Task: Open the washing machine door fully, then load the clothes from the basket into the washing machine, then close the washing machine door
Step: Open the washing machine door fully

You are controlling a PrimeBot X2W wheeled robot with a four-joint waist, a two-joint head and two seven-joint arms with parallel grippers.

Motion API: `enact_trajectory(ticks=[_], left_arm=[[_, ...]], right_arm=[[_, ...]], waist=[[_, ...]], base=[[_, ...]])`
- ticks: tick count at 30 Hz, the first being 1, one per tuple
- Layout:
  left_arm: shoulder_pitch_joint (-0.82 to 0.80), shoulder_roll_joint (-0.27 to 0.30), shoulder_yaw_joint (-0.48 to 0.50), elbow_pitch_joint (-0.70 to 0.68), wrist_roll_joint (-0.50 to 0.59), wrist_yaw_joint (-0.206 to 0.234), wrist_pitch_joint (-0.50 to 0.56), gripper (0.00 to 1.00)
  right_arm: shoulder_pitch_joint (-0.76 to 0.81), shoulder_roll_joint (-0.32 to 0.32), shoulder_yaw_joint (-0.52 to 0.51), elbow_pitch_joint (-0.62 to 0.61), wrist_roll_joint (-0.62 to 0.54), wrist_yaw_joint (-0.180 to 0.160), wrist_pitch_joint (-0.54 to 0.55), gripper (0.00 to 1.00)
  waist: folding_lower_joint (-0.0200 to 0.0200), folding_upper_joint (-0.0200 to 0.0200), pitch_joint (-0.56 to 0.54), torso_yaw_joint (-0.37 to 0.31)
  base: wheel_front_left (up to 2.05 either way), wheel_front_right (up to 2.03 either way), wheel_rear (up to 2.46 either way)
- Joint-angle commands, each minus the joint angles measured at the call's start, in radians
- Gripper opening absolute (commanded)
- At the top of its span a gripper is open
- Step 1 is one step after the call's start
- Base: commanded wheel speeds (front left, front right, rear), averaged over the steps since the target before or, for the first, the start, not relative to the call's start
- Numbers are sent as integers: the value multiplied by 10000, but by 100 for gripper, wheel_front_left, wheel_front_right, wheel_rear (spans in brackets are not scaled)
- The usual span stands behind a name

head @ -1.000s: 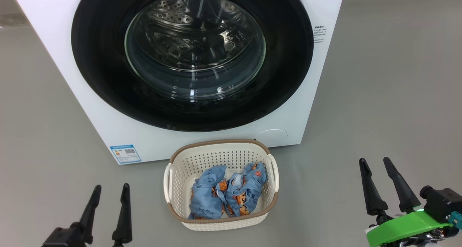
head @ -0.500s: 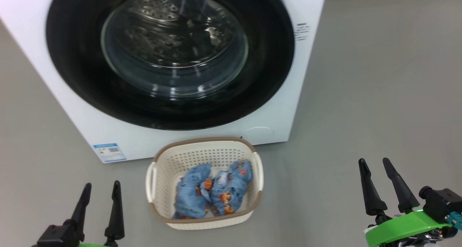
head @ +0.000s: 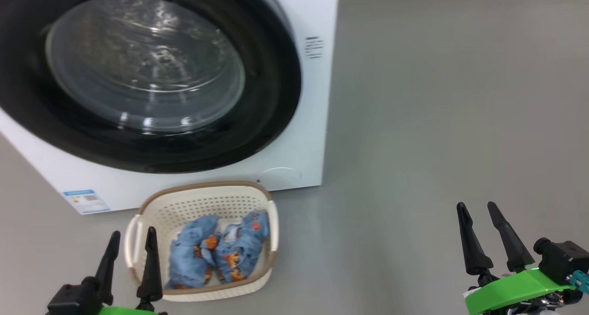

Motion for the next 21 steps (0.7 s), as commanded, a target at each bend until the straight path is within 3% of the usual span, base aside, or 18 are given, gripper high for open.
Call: enact_trajectory(ticks=[1,9,21], left_arm=[[-383,158,303,-293,-108,8,-65,100],[-337,234,130,-222,-247,6,-65,100],[-281,217,32,-169,-416,5,-65,100]], right_arm=[[-273,-105,140,-227,-63,58,-122,100],[-295,-96,91,-191,-14,58,-122,100],[-425,-27,28,-106,96,58,-122,100]], waist=[[0,0,20,-10],[0,0,32,-14],[0,0,-8,154]], base=[[90,83,-172],[51,51,-101],[2,2,-4]])
